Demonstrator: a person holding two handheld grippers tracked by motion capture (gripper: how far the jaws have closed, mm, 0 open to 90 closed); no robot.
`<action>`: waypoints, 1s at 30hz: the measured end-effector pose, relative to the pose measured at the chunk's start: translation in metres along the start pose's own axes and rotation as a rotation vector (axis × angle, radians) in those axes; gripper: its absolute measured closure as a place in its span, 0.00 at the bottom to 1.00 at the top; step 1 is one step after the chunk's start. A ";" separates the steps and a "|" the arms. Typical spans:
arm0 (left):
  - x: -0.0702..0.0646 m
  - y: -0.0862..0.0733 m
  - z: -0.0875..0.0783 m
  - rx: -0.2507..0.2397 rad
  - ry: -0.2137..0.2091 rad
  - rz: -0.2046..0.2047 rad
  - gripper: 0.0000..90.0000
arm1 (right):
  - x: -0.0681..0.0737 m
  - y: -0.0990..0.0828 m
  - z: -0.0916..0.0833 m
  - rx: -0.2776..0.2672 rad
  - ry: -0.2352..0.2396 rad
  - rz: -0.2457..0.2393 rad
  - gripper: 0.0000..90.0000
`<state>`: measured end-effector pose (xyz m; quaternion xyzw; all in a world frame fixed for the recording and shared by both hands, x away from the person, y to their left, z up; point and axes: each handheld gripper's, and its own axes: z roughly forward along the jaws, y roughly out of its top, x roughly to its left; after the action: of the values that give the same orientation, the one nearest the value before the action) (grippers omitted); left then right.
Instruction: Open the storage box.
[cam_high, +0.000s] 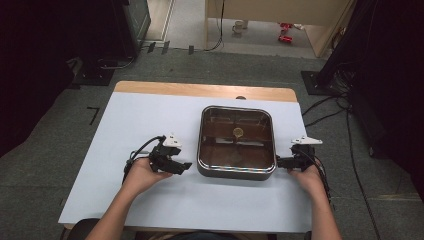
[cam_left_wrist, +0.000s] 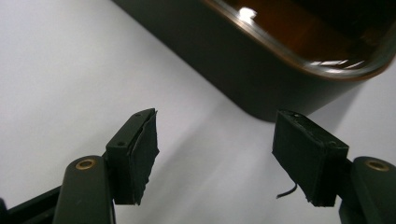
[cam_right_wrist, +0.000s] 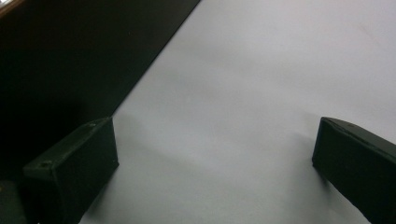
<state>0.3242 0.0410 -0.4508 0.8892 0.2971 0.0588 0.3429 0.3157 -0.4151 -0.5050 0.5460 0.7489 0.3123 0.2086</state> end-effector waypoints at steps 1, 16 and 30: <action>-0.001 0.004 -0.004 -0.007 -0.001 0.013 0.34 | 0.000 0.000 0.000 0.000 0.000 0.001 0.00; 0.001 0.036 -0.015 -0.062 -0.044 0.039 0.35 | 0.000 0.000 0.000 -0.001 0.001 0.000 0.00; -0.006 0.065 -0.001 -0.056 -0.085 0.073 0.36 | 0.000 0.000 0.000 -0.001 0.001 0.000 0.00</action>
<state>0.3504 0.0004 -0.4074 0.8911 0.2479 0.0418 0.3778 0.3157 -0.4153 -0.5052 0.5457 0.7488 0.3132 0.2085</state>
